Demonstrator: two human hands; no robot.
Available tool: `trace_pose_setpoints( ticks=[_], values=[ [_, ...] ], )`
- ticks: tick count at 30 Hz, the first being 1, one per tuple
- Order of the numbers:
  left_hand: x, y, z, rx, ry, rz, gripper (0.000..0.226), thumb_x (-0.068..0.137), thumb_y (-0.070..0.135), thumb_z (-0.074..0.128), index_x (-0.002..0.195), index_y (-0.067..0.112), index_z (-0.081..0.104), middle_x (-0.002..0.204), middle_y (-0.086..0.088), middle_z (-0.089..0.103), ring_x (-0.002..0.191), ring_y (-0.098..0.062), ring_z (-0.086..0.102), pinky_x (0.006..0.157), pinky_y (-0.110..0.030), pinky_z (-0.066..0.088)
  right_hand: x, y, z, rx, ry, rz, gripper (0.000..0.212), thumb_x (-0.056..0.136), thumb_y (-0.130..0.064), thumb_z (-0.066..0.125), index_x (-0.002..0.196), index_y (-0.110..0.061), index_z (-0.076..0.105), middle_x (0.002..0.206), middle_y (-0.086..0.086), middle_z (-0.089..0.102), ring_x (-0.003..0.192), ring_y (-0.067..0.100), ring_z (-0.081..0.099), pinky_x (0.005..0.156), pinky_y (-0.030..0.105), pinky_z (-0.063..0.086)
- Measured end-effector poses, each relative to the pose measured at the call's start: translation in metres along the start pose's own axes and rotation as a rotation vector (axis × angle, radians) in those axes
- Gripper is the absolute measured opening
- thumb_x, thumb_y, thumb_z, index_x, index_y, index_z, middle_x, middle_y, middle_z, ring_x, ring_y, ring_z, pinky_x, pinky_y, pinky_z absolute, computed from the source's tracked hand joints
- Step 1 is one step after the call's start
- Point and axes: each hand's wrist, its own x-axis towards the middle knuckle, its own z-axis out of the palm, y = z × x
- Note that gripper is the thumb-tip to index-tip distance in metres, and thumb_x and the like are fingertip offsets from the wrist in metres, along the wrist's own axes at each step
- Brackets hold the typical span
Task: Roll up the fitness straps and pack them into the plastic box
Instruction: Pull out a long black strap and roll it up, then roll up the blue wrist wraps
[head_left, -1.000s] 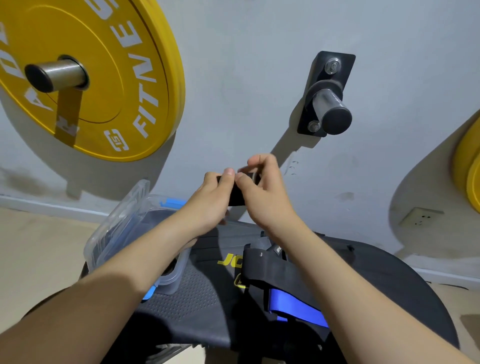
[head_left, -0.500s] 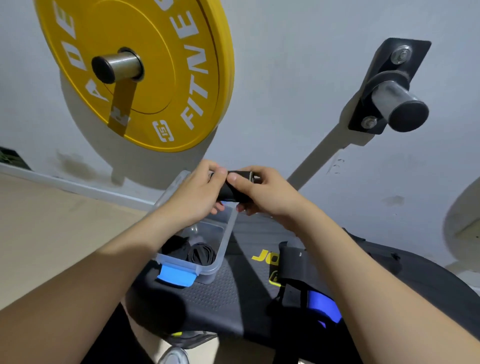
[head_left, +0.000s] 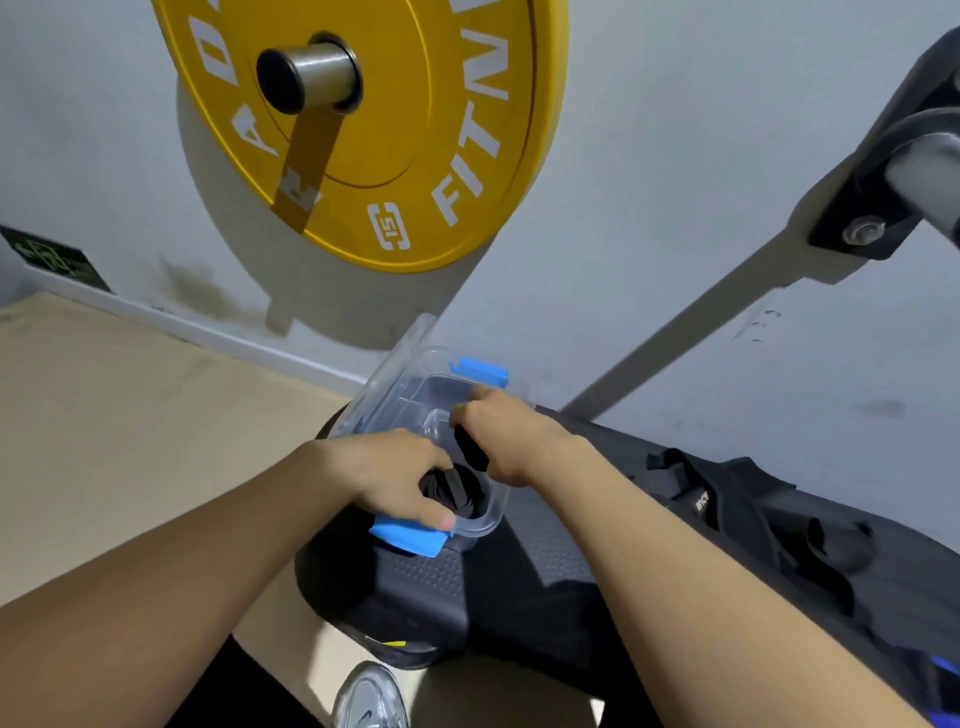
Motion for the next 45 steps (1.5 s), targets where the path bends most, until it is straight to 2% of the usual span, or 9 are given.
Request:
trace_pose_setpoints(
  ticks=[4, 8, 15, 20, 23, 27, 33, 40, 45],
  values=[
    [0.007, -0.003, 0.003, 0.057, -0.009, 0.007, 0.051, 0.098, 0.057, 0.070, 0.135, 0.021, 0.065, 0.116, 0.000, 0.070, 0.102, -0.021, 0.063, 0.094, -0.038, 0.052, 0.015, -0.010, 0.013, -0.017, -0.130, 0.059, 0.022, 0.094, -0.013, 0.066, 0.116, -0.012, 0.070, 0.117, 0.014, 0.067, 0.108, 0.034, 0.067, 0.091, 0.047, 0.060],
    [0.012, -0.004, 0.005, 0.105, -0.049, -0.018, 0.068, 0.100, 0.062, 0.064, 0.153, 0.020, 0.052, 0.144, -0.008, 0.060, 0.128, -0.030, 0.057, 0.102, -0.039, 0.046, 0.023, -0.010, 0.016, 0.002, -0.127, 0.119, 0.028, 0.099, -0.011, 0.062, 0.127, -0.009, 0.060, 0.123, 0.017, 0.063, 0.111, 0.037, 0.065, 0.079, 0.042, 0.051],
    [0.011, 0.002, 0.003, 0.141, -0.091, -0.054, 0.069, 0.102, 0.061, 0.062, 0.154, 0.020, 0.047, 0.151, -0.008, 0.056, 0.136, -0.033, 0.053, 0.112, -0.048, 0.046, 0.023, -0.014, 0.018, -0.072, -0.065, 0.156, 0.010, 0.097, -0.009, 0.064, 0.094, -0.014, 0.056, 0.115, 0.015, 0.063, 0.111, 0.036, 0.065, 0.079, 0.041, 0.045],
    [0.007, 0.013, -0.004, 0.117, -0.054, -0.105, 0.077, 0.096, 0.060, 0.071, 0.159, 0.024, 0.044, 0.151, -0.006, 0.057, 0.131, -0.029, 0.060, 0.110, -0.047, 0.051, -0.002, -0.004, 0.003, 0.009, -0.081, 0.055, 0.022, 0.097, -0.012, 0.063, 0.119, -0.009, 0.066, 0.121, 0.017, 0.069, 0.114, 0.038, 0.066, 0.089, 0.044, 0.057],
    [0.004, 0.031, -0.012, 0.132, -0.008, -0.111, 0.054, 0.100, 0.051, 0.068, 0.145, 0.024, 0.057, 0.130, -0.004, 0.068, 0.114, -0.028, 0.066, 0.097, -0.041, 0.054, -0.036, 0.005, -0.027, 0.074, 0.070, 0.016, 0.042, 0.098, -0.014, 0.059, 0.140, -0.015, 0.066, 0.133, 0.012, 0.071, 0.126, 0.033, 0.063, 0.104, 0.042, 0.052],
    [0.007, 0.073, -0.017, 0.166, 0.193, 0.007, 0.033, 0.104, 0.044, 0.059, 0.128, 0.022, 0.064, 0.108, -0.002, 0.067, 0.108, -0.030, 0.067, 0.094, -0.047, 0.057, -0.105, 0.035, -0.048, 0.212, 0.209, 0.087, 0.032, 0.099, -0.021, 0.061, 0.127, -0.022, 0.075, 0.093, -0.003, 0.077, 0.098, 0.024, 0.072, 0.090, 0.026, 0.047],
    [0.031, 0.165, 0.018, 0.190, 0.050, 0.250, 0.033, 0.104, 0.044, 0.058, 0.129, 0.023, 0.066, 0.103, 0.002, 0.066, 0.100, -0.025, 0.062, 0.093, -0.042, 0.056, -0.196, 0.099, -0.029, 0.146, -0.018, 0.423, 0.030, 0.099, -0.025, 0.061, 0.122, -0.018, 0.079, 0.117, 0.012, 0.078, 0.112, 0.033, 0.070, 0.098, 0.040, 0.058],
    [0.071, 0.224, 0.060, 0.460, 0.118, 0.290, 0.029, 0.104, 0.046, 0.060, 0.115, 0.020, 0.053, 0.124, -0.008, 0.057, 0.104, -0.036, 0.064, 0.075, -0.043, 0.048, -0.259, 0.130, 0.015, 0.130, -0.144, 0.579, 0.015, 0.081, -0.008, 0.062, 0.085, -0.012, 0.076, 0.084, 0.007, 0.073, 0.087, 0.032, 0.072, 0.076, 0.042, 0.065],
    [0.088, 0.242, 0.092, 0.583, 0.187, 0.310, 0.055, 0.094, 0.074, 0.059, 0.087, 0.020, 0.050, 0.077, 0.001, 0.048, 0.071, -0.030, 0.054, 0.062, -0.037, 0.045, -0.273, 0.131, 0.052, 0.075, -0.216, 0.568, 0.017, 0.085, -0.028, 0.077, 0.082, -0.021, 0.061, 0.079, -0.003, 0.060, 0.082, 0.026, 0.067, 0.061, 0.031, 0.048]
  ],
)
